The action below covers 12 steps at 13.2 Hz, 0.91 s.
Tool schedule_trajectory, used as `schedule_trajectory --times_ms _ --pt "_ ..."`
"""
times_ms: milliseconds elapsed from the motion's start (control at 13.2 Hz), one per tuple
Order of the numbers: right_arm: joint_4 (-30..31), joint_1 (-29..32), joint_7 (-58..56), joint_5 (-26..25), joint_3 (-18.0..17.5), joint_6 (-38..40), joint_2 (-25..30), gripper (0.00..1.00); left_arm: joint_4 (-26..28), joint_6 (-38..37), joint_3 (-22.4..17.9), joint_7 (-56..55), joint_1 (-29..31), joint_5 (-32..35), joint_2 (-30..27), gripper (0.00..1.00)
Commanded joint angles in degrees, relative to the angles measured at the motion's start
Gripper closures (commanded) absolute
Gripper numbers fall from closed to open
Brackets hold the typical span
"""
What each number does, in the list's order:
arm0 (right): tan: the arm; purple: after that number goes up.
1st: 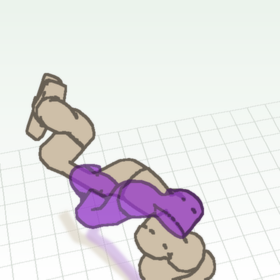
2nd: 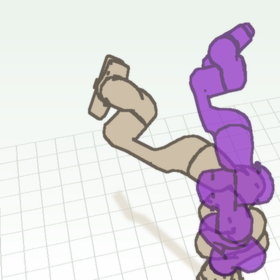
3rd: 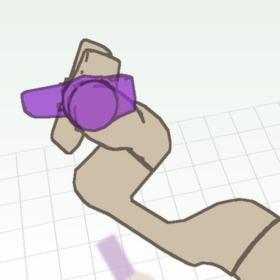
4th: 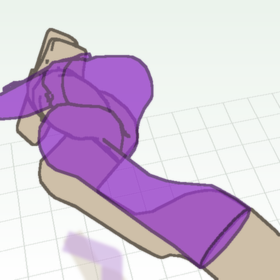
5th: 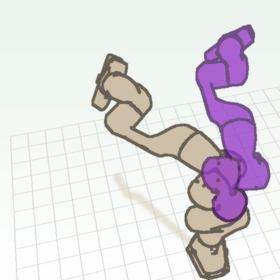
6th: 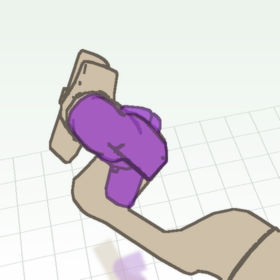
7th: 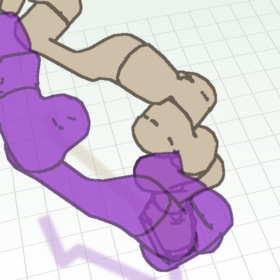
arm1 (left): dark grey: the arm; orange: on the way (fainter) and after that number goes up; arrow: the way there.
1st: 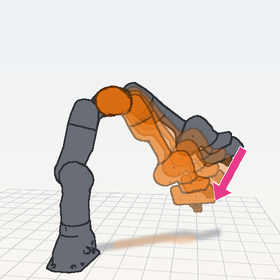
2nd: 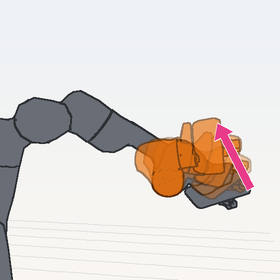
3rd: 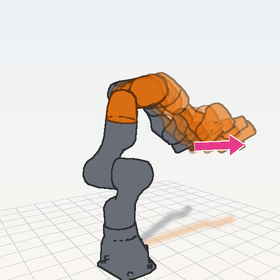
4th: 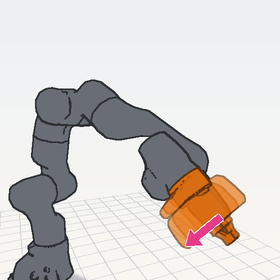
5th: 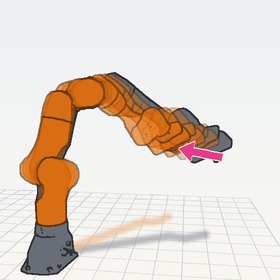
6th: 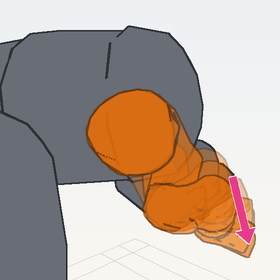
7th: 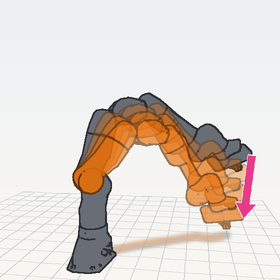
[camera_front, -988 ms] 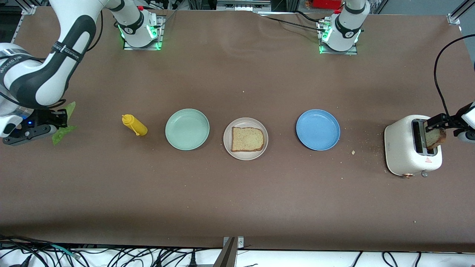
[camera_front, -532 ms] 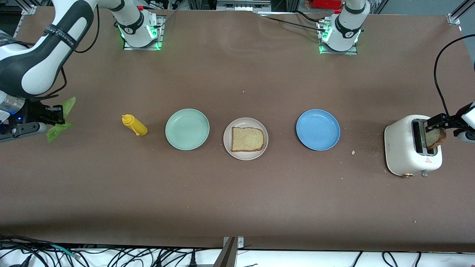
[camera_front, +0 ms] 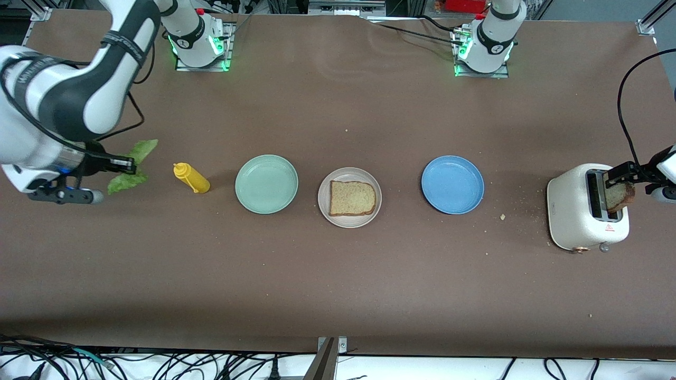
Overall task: Make sandwich in beige plate with both arms
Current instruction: 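Lift the lettuce leaf with the right gripper and draw it back, then carry the lettuce leaf with the right gripper over the beige plate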
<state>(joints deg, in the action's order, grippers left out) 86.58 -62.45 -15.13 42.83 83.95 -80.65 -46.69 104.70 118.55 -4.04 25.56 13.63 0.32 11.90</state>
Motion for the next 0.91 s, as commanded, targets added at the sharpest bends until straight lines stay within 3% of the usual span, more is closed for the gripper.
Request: schedule_trajectory --times_ms 0,304,608,836 --pt "-6.7 5.1 10.6 -6.4 -11.0 0.2 6.4 1.00 0.4 -0.6 0.4 0.5 0.4 -0.8 -0.8 0.00" --pt "-11.2 11.0 26.9 -11.8 -27.4 -2.0 10.5 1.00 0.4 -0.6 0.4 0.5 0.4 -0.8 -0.8 0.00" --pt "-11.2 19.9 48.3 -23.3 -52.6 -11.5 15.0 1.00 0.4 -0.6 0.4 0.5 0.4 -0.8 -0.8 0.00" --pt "-10.8 26.6 59.6 -29.0 -67.2 -18.3 15.0 1.00 0.4 -0.6 0.4 0.5 0.4 -0.8 -0.7 0.00"
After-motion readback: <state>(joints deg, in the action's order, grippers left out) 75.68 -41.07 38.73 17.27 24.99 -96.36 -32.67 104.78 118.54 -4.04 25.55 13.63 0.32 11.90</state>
